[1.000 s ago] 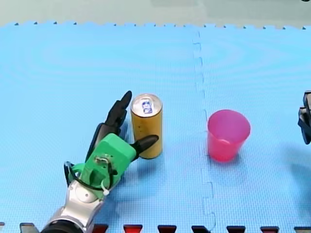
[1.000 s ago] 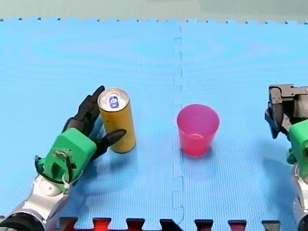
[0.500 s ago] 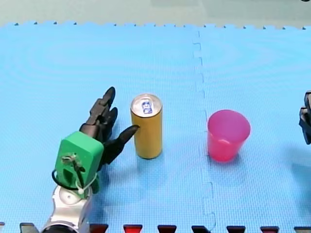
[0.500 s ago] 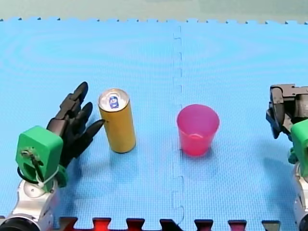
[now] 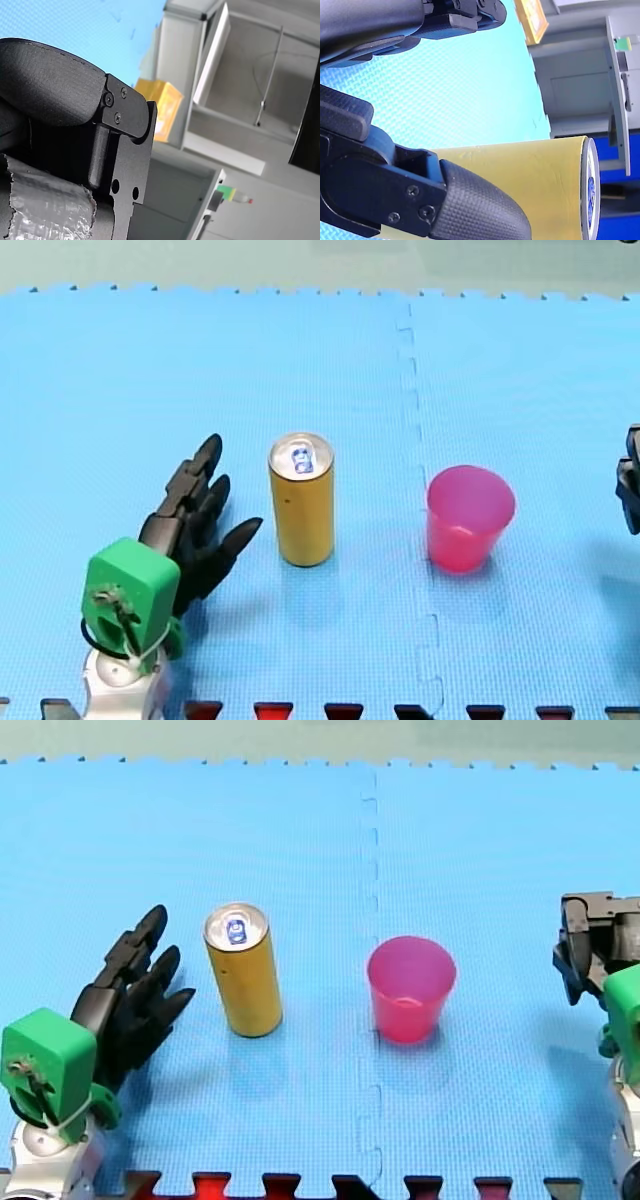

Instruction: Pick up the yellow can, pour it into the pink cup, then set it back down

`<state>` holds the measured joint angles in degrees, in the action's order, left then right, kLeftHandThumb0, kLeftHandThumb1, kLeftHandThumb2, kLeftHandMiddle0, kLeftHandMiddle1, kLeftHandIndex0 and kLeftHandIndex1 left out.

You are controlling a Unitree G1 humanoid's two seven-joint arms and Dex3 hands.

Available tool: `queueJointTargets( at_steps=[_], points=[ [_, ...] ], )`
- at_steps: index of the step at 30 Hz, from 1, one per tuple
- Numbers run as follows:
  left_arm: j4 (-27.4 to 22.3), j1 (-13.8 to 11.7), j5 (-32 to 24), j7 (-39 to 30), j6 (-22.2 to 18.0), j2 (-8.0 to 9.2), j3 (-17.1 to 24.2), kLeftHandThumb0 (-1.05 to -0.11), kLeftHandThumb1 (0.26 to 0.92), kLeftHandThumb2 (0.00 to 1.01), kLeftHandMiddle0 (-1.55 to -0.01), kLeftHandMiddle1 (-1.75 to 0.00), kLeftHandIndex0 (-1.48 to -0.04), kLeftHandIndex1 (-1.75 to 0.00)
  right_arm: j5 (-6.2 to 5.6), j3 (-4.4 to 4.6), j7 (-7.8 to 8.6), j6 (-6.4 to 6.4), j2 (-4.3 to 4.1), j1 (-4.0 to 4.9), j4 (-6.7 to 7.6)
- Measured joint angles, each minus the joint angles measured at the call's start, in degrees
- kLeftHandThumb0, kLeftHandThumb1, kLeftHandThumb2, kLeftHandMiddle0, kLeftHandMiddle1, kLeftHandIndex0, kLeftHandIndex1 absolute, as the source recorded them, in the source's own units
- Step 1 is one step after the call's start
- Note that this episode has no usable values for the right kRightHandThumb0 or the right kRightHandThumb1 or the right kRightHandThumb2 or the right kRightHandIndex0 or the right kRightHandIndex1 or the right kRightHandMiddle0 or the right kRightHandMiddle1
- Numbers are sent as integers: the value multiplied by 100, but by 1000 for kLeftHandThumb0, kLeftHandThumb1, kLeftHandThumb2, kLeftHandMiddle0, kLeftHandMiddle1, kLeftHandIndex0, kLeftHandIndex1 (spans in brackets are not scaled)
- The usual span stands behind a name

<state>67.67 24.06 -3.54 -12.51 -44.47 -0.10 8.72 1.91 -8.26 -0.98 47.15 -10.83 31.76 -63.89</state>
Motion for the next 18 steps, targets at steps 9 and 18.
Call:
queueJointTargets(
  at_steps=[9, 18],
  points=[
    [-94, -188, -56, -184, -125, 94, 32, -1048, 884, 4, -184, -11, -185, -15, 5, 6, -10, -28, -1, 29, -47],
    [-128, -337, 13, -92, -235, 177, 22, -1048, 901, 9, -208, -19, -199, -15, -13, -1, 5, -31, 4, 52, -93]
  ],
)
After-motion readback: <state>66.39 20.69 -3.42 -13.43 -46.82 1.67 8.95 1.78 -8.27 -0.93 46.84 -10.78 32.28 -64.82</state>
